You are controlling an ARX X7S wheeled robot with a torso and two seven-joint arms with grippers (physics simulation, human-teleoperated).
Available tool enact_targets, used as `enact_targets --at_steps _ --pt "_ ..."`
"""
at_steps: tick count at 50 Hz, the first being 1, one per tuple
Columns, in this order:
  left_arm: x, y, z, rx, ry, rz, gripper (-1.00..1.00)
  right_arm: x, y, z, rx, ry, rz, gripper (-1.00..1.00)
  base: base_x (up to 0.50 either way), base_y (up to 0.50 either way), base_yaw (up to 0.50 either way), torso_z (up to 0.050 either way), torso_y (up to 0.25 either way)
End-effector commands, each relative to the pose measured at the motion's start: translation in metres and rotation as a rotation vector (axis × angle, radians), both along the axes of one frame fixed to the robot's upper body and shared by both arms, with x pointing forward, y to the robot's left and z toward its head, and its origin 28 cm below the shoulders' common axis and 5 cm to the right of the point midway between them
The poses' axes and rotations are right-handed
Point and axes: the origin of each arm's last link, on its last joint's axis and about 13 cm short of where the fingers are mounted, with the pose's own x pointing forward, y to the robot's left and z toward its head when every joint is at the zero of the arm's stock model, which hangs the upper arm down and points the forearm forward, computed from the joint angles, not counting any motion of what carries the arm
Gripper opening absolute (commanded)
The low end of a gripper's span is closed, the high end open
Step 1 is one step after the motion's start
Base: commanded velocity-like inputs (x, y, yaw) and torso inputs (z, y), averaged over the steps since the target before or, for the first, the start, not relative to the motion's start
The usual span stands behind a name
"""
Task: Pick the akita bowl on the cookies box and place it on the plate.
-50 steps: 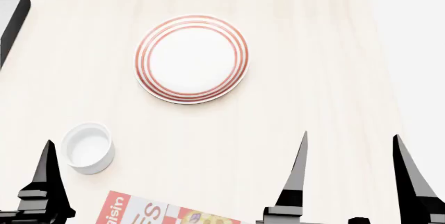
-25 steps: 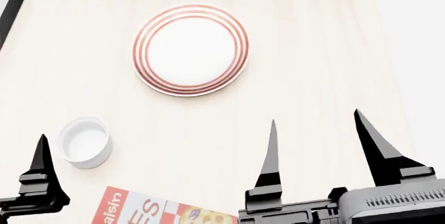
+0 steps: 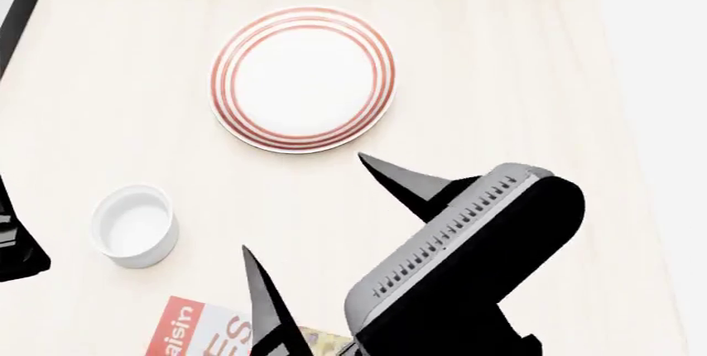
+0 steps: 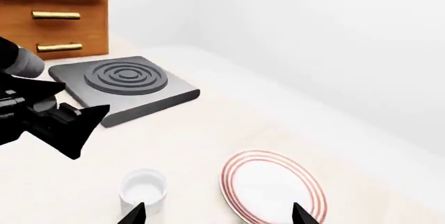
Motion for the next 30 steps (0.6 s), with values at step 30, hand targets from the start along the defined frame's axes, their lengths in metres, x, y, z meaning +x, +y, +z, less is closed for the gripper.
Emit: enact_targets --at_steps 30 --pt "-0.002 0.004 0.003 -0.004 -0.002 0.01 1.0 -0.047 0.028 0.017 -0.459 0.243 0.445 1.0 0.0 0.0 0.0 0.0 0.0"
